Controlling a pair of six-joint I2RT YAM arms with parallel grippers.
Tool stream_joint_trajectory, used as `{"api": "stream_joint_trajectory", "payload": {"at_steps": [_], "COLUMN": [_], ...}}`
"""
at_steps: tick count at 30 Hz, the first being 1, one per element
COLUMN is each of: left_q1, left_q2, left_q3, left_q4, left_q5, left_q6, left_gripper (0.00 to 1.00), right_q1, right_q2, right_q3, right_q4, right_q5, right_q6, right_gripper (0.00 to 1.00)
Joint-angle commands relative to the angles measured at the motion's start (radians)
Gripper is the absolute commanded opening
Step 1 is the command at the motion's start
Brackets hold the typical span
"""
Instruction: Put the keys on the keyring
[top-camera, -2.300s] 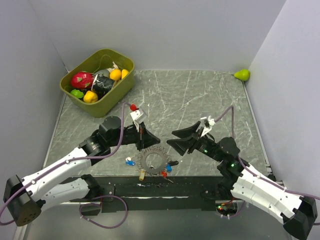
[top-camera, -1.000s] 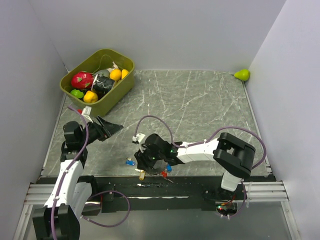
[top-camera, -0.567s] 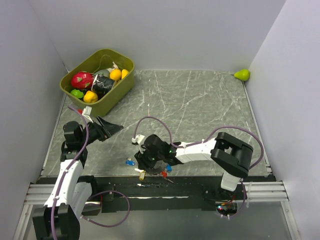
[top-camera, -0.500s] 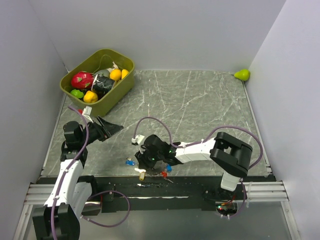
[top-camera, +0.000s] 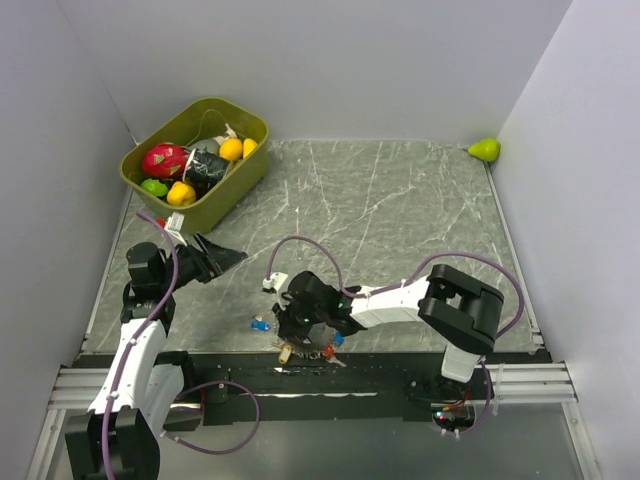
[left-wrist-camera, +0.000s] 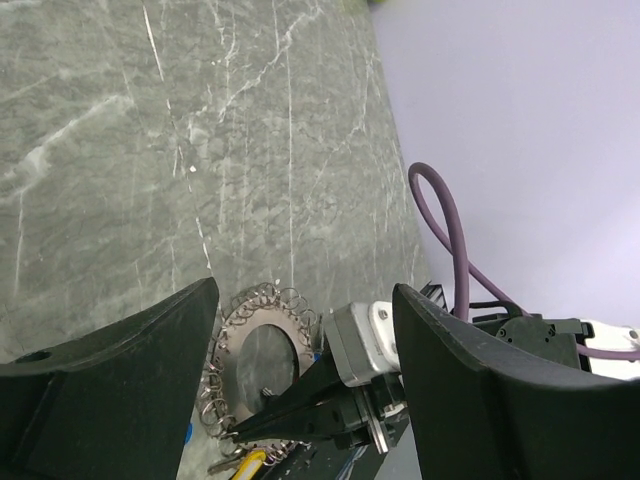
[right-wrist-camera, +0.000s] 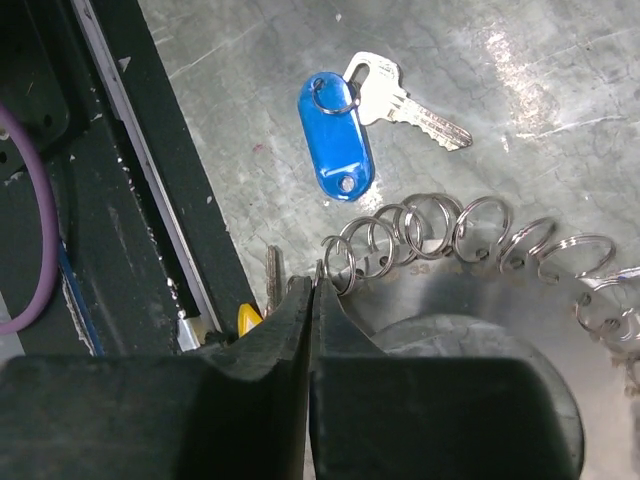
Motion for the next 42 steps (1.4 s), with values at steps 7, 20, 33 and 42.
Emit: {"api": "stream_joint_trajectory", "payload": {"at_steps": [7,20,33,42], "left_q1": [0.005,-0.011,-0.276,-0.509], "left_q2": [-0.033,-0.057,-0.114,-0.065], "left_q3": [0.05,0.044,0.109,0.142], "left_q4": [-0.031,0.036,0.143,0.209], "left_q5": [0.016,0.096,0.085,0.001], "left_q6": [0.048,0.035,0.063,0.098], "left_gripper": [0.75,0.71,0.69,0.66], "right_q1": [0.006,-0.065,-0.21,-0.275], "right_q2": [-0.124,-0.354,-0.73,-0.878], "right_q3": [-0.041,-0.129,-0.192,-0.232], "right_q4": [0.014,0.06,0.071,0.121], "right_q5": [0.107,0.163,-0.034,-0.17], "right_q6": [0.015,0.039,0.006,0.051], "right_gripper": [0.0,0.0,0.0,0.0]}}
